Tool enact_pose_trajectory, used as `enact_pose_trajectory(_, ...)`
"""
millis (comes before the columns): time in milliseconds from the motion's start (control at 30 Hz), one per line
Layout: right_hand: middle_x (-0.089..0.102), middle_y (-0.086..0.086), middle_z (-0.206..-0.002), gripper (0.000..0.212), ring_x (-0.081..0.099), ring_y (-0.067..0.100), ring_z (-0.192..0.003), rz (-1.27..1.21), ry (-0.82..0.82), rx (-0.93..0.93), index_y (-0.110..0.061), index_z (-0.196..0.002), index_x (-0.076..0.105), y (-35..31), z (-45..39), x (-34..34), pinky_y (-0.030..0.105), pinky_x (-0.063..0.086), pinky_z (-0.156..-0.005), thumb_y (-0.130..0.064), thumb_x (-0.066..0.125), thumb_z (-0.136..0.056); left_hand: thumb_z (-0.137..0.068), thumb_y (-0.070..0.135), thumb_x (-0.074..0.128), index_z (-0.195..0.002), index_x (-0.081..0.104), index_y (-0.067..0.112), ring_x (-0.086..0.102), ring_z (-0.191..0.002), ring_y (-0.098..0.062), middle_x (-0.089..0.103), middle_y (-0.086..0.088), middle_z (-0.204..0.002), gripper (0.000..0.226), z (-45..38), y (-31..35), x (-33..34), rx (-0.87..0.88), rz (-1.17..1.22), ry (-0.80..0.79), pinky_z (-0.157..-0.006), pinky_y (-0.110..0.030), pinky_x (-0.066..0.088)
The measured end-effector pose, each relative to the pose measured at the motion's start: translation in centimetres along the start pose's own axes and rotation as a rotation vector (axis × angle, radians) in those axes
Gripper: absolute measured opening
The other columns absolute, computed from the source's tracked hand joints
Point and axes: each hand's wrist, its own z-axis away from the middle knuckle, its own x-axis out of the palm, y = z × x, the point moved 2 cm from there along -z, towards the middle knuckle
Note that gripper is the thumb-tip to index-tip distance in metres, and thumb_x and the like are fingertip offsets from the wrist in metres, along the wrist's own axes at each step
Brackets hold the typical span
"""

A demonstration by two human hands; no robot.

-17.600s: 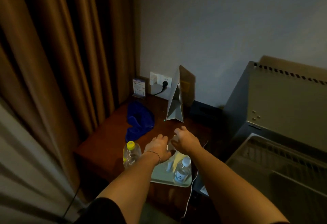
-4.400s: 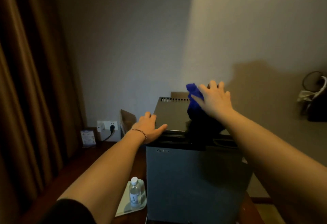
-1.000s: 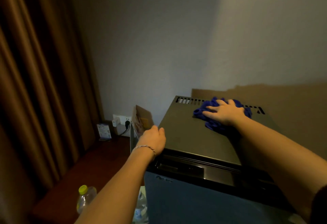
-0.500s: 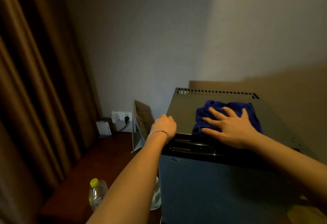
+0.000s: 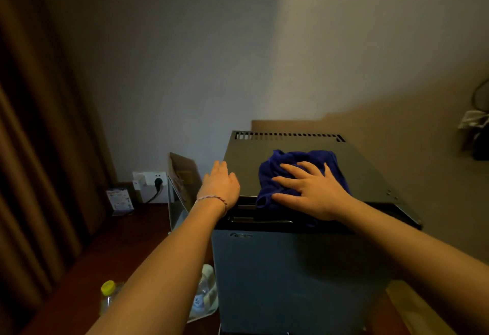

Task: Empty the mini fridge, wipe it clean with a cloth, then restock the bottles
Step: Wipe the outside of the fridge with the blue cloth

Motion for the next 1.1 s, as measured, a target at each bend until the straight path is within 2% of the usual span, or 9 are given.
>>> enact_pose_trajectory(67,0.004,-0.021,-0.164,0.078,-0.003,0.018,-0.152,-0.008,-0.001,0.046,-0.057,-0.147,0.026,1.9,0.8,-0.3,0.063,-0.008,-0.117,-0.087,0.013,-0.077,-0.106,0.036,0.021,-0.157,0.010,0.018,0.000,-0.151,-0.033,0.000,0.000,-0.165,0.055,0.0,0.3,0.2,0.069,-0.120,-0.064,-0.121,-0.049,0.015)
enact_pose_trajectory(133,0.004,-0.020,-0.164,0.079,-0.003,0.018,-0.152,-0.007,-0.004,0.094,-0.056,-0.148,0.026,3.8,1.6,-0.4,0.063,-0.008,-0.118,-0.086,0.012,-0.076,-0.105,0.040,0.017,-0.157,0.011,0.023,-0.006,-0.151,-0.029,-0.001,0.005,-0.165,0.055,-0.1,0.6,0.2,0.113,-0.245,-0.112,-0.119,-0.055,0.017)
enact_pose_trajectory(233,0.002,-0.020,-0.164,0.078,-0.004,0.018,-0.152,0.005,-0.004,0.151,-0.056,-0.148,0.024,6.0,2.5,-0.4,0.062,-0.009,-0.117,-0.086,0.011,-0.077,-0.104,0.042,0.014,-0.157,0.011,0.024,-0.008,-0.151,-0.027,-0.001,0.006,-0.165,0.056,-0.2,1.1,0.2,0.137,-0.360,-0.149,-0.118,-0.060,0.011)
enact_pose_trajectory(400,0.000,-0.019,-0.165,0.080,-0.005,0.018,-0.152,0.005,-0.014,0.159,-0.057,-0.147,0.025,7.1,1.6,-0.4,0.062,-0.012,-0.116,-0.089,0.010,-0.075,-0.103,0.049,0.014,-0.158,0.005,0.018,-0.008,-0.151,-0.025,-0.005,0.001,-0.165,0.064,-1.6,2.2,0.4,0.174,-0.460,-0.215,-0.119,-0.057,-0.002)
enact_pose_trajectory(533,-0.001,-0.019,-0.165,0.077,-0.007,0.018,-0.152,-0.023,-0.048,0.116,-0.059,-0.146,0.026,8.4,-0.8,-0.5,0.063,-0.014,-0.115,-0.086,0.016,-0.075,-0.101,0.055,0.016,-0.158,0.004,0.017,-0.007,-0.151,-0.025,-0.006,-0.001,-0.165,0.069,-3.4,4.2,1.5,0.171,-0.464,-0.256,-0.120,-0.054,-0.003)
enact_pose_trajectory(633,-0.001,-0.019,-0.165,0.065,-0.007,0.018,-0.152,-0.022,-0.057,0.097,-0.059,-0.146,0.027,9.8,-3.5,-0.5,0.063,-0.014,-0.115,-0.082,0.026,-0.085,-0.101,0.056,0.017,-0.158,0.006,0.019,-0.006,-0.151,-0.026,-0.005,0.000,-0.165,0.069,-5.1,6.5,3.0,0.164,-0.449,-0.263,-0.120,-0.054,-0.003)
enact_pose_trajectory(933,0.000,-0.018,-0.165,0.063,-0.006,0.021,-0.152,-0.052,-0.042,0.077,-0.057,-0.147,0.027,16.5,-13.3,-1.0,0.062,-0.013,-0.115,-0.079,0.028,-0.089,-0.100,0.059,0.015,-0.157,0.004,0.026,-0.006,-0.151,-0.024,-0.005,0.004,-0.165,0.068,-9.9,9.6,5.8,0.132,-0.465,-0.208,-0.119,-0.055,-0.003)
enact_pose_trajectory(1000,-0.001,-0.016,-0.166,0.067,-0.005,0.023,-0.152,-0.020,-0.061,0.073,-0.057,-0.148,0.026,18.3,-14.8,-1.3,0.063,-0.009,-0.116,-0.082,0.024,-0.086,-0.100,0.060,0.014,-0.157,0.003,0.027,-0.006,-0.151,-0.022,-0.005,0.006,-0.165,0.067,-10.0,9.4,5.9,0.144,-0.474,-0.193,-0.120,-0.053,-0.002)
enact_pose_trajectory(1100,-0.002,-0.015,-0.166,0.092,-0.003,0.025,-0.152,-0.004,-0.082,0.061,-0.057,-0.148,0.026,20.4,-16.0,-1.5,0.062,-0.006,-0.117,-0.095,0.008,-0.066,-0.100,0.060,0.013,-0.157,0.003,0.028,-0.006,-0.151,-0.020,-0.005,0.008,-0.165,0.067,-9.8,9.3,5.9,0.145,-0.491,-0.193,-0.121,-0.052,-0.001)
